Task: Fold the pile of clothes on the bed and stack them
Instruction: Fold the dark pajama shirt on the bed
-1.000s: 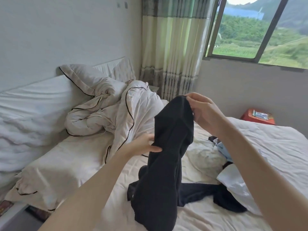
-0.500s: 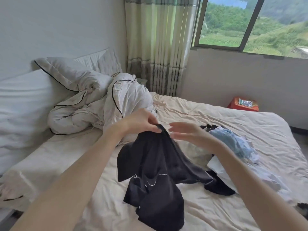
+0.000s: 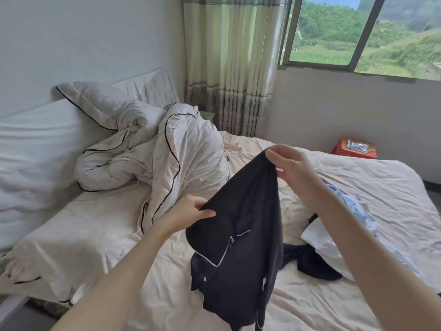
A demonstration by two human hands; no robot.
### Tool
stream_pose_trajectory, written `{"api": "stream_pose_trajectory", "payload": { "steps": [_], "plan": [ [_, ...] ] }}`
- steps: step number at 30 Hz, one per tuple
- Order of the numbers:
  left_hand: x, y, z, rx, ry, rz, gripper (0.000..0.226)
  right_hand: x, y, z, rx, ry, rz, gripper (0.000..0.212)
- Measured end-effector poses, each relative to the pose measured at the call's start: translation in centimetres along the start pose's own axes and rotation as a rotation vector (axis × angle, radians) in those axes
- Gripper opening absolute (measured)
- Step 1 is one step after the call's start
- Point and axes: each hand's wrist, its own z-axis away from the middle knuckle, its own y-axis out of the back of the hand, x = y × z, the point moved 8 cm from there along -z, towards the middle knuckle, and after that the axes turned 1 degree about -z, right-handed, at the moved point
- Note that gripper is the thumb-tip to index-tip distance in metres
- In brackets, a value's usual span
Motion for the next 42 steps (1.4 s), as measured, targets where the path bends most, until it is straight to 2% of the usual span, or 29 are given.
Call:
{"api": "stream_pose_trajectory", "payload": {
  "steps": [3,5,8,10,12,14,16,18,20,21,24,27,29,33,35,38,42],
  "plan": [
    [1.7,2.4,-1.0,0.105,0.008,-0.007,0.021,0.7,3.6,0.6,0.273,0.097,0.484,0.014],
    [3.4,3.3,-1.8,0.130,0.025,0.026,0.016,1.7,3.2,2.5,0.328,0.163,0.524,0.011],
    [5.2,3.0,-2.7,0.134,0.083,0.140,0.014,3.5,-1.4,5.7,0.131,0.247,0.548,0.017],
    [6.0,2.7,-3.0,0.164,0.112,0.225,0.014,4.9,-4.4,7.7,-0.011,0.218,0.622,0.043],
    [6.6,2.6,-3.0,0.188,0.119,0.266,0.011,5.7,-6.0,8.8,-0.057,0.225,0.681,0.068],
    [7.0,2.6,-3.0,0.206,0.117,0.283,0.011,5.3,-6.6,9.4,-0.026,0.301,0.746,0.078],
    [7.2,2.6,-2.8,0.231,0.099,0.311,0.011,3.9,-6.8,9.6,0.062,0.459,0.846,0.065],
    [7.4,2.7,-2.5,0.256,0.076,0.307,0.012,2.6,-6.6,9.7,0.153,0.616,0.865,0.034],
    [7.2,2.8,-2.3,0.255,0.058,0.308,0.008,1.8,-5.9,9.1,0.165,0.663,0.793,0.011],
    [7.1,2.8,-2.2,0.245,0.050,0.320,0.008,1.7,-5.3,8.4,0.150,0.607,0.724,0.007],
    [6.6,2.1,-1.6,0.176,0.020,0.416,0.005,2.5,-3.7,5.8,0.096,0.257,0.435,0.013],
    [6.5,0.1,-0.2,0.063,-0.073,0.565,0.045,2.8,-3.0,4.2,0.058,0.073,0.339,0.011],
    [6.1,-1.4,0.9,0.059,-0.133,0.558,0.054,2.5,-2.8,3.7,0.049,0.025,0.327,0.012],
    [4.6,-4.8,1.7,0.168,-0.130,0.339,0.033,1.4,-2.5,3.3,0.038,-0.062,0.239,0.022],
    [4.1,-5.1,1.6,0.262,-0.113,0.229,0.024,0.6,-2.0,3.0,0.037,-0.093,0.147,0.023],
    [3.3,-4.8,1.1,0.303,-0.114,0.149,0.014,-0.4,-1.5,2.7,0.014,-0.129,0.038,0.022],
    [1.2,-4.2,0.5,0.308,-0.067,0.030,0.016,-1.4,-0.4,2.2,-0.006,-0.144,-0.074,0.023]
  ]
}}
